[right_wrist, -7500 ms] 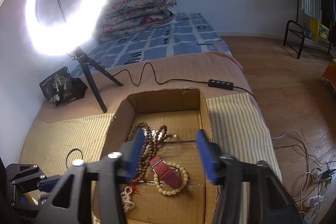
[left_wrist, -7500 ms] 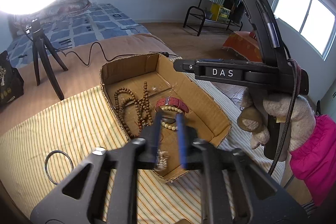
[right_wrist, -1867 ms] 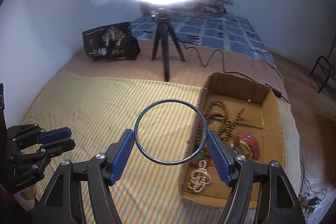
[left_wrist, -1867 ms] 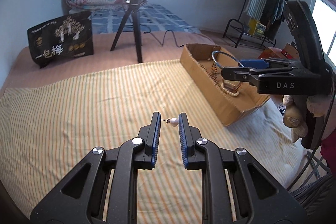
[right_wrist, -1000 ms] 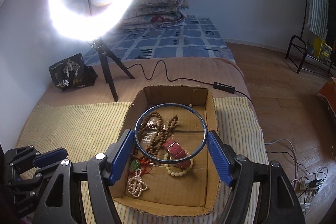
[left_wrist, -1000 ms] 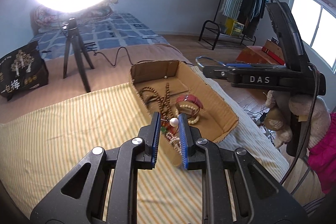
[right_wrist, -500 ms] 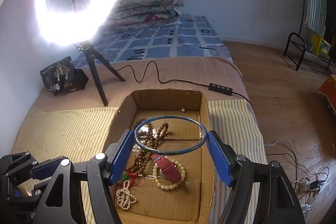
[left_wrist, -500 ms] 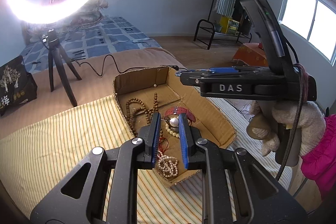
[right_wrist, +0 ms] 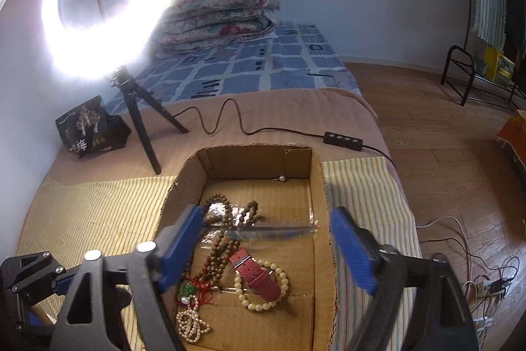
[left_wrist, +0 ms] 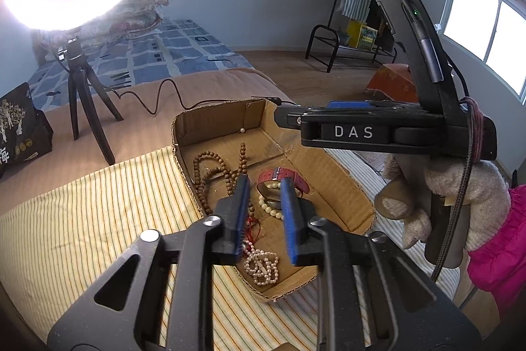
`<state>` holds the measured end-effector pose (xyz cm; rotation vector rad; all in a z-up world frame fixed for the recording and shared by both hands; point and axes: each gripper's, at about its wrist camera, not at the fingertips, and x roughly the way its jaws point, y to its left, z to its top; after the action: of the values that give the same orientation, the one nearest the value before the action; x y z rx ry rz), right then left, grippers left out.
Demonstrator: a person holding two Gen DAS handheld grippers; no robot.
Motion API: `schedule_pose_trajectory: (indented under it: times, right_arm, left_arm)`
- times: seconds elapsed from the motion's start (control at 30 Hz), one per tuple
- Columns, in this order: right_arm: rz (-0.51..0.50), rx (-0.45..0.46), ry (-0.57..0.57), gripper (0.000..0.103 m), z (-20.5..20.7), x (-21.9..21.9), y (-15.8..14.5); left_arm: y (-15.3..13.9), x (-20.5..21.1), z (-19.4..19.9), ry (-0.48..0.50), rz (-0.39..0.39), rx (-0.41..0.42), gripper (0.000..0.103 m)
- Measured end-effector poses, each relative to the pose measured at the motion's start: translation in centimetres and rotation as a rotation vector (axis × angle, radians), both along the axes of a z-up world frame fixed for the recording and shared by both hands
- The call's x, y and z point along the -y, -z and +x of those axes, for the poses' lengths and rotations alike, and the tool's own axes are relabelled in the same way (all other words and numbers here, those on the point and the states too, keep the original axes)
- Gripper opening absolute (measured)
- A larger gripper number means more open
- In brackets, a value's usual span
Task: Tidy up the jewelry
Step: 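Carry the earring and bangle into the box and open both tools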
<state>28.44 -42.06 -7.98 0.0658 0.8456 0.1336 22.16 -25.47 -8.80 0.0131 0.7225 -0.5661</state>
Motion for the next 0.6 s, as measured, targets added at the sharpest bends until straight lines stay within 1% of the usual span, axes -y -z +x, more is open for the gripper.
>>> schedule_pose_trajectory:
  times: [0.03, 0.07, 0.13, 0.4, 0.6]
  right_arm:
    - [0.001, 0.005, 0.009, 0.095, -0.02, 0.09, -0.04]
    - [0.007, 0.011, 0.021, 0.097, -0.09, 0.27, -0.06]
    - [0.013, 0.010, 0.032, 0.099, -0.15, 0.48, -0.05]
    - [0.002, 0.002, 0.048, 0.102, -0.16, 0.47, 0.07]
    - [0.001, 0.008, 0.049, 0.102, -0.54, 0.28, -0.27]
  left_arm:
    - [-0.03, -0.04, -0.02, -0.002, -0.003, 0.002, 0.052]
    - [-0.11, -0.11, -0.11, -0.007, -0.010, 0.006, 0.065]
    - [-0.26, -0.32, -0.19, -0.021, -0.025, 0.016, 0.070]
    - [-0.02, -0.32, 0.05, -0.025, -0.019, -0.002, 0.071]
    - [-0.42, -0.46, -0.46, -0.024, -0.015, 0.008, 0.071]
